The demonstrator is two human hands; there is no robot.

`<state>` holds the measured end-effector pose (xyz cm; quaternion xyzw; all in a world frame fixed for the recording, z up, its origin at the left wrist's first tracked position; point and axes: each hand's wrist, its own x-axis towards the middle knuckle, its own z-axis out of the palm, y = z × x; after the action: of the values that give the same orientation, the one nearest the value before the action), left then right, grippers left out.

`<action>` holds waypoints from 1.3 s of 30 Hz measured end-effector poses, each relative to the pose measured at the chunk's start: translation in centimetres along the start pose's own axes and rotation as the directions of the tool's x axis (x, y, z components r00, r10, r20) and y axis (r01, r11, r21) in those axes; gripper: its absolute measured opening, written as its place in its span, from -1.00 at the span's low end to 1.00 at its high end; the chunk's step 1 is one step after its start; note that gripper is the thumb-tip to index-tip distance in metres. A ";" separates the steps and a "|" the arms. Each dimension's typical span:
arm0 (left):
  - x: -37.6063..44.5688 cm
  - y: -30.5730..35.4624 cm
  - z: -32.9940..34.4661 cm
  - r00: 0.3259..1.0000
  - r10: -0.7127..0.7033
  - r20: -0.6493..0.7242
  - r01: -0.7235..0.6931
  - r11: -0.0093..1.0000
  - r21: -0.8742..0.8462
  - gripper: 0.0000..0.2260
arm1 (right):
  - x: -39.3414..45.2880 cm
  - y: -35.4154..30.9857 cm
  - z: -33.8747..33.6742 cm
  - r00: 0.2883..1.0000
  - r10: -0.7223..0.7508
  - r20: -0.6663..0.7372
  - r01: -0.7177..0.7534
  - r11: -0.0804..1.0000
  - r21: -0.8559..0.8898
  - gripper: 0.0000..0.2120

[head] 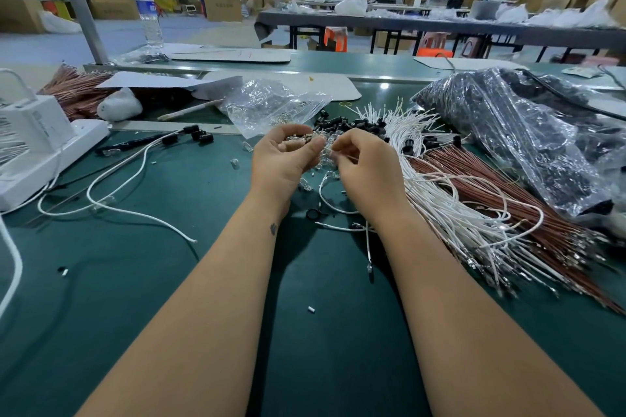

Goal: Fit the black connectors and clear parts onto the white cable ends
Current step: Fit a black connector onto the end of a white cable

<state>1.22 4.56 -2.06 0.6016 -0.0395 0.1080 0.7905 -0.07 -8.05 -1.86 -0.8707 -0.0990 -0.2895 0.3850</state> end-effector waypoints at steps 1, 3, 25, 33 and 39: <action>-0.1 0.1 0.0 1.000 -0.002 0.028 0.002 1.000 -0.006 -0.87 | 0.0 0.0 -0.1 1.000 0.013 0.000 -0.013 1.000 0.019 -0.89; -0.2 0.1 0.1 0.996 -0.021 0.081 0.023 0.999 -0.025 -0.86 | 0.1 0.1 -0.2 0.999 0.041 -0.006 -0.040 0.998 0.044 -0.87; -0.1 -0.3 -0.3 0.993 0.019 0.112 -0.025 0.998 0.053 -0.88 | 0.3 0.3 -0.2 0.999 -0.037 0.028 0.038 0.998 -0.050 -0.88; -0.1 -0.3 -0.2 0.990 0.071 0.120 -0.081 0.993 0.085 -0.84 | 0.2 0.4 0.0 0.998 -0.022 0.054 0.025 0.998 -0.049 -0.89; -0.2 -0.3 0.0 0.994 0.076 0.081 -0.081 0.995 0.060 -0.81 | 0.0 -0.1 0.0 1.000 -0.004 0.016 0.003 0.998 0.064 -0.91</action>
<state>1.08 4.44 -2.40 0.6282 -0.0907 0.1166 0.7639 -0.15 -8.02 -1.82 -0.8602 -0.1127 -0.2797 0.4112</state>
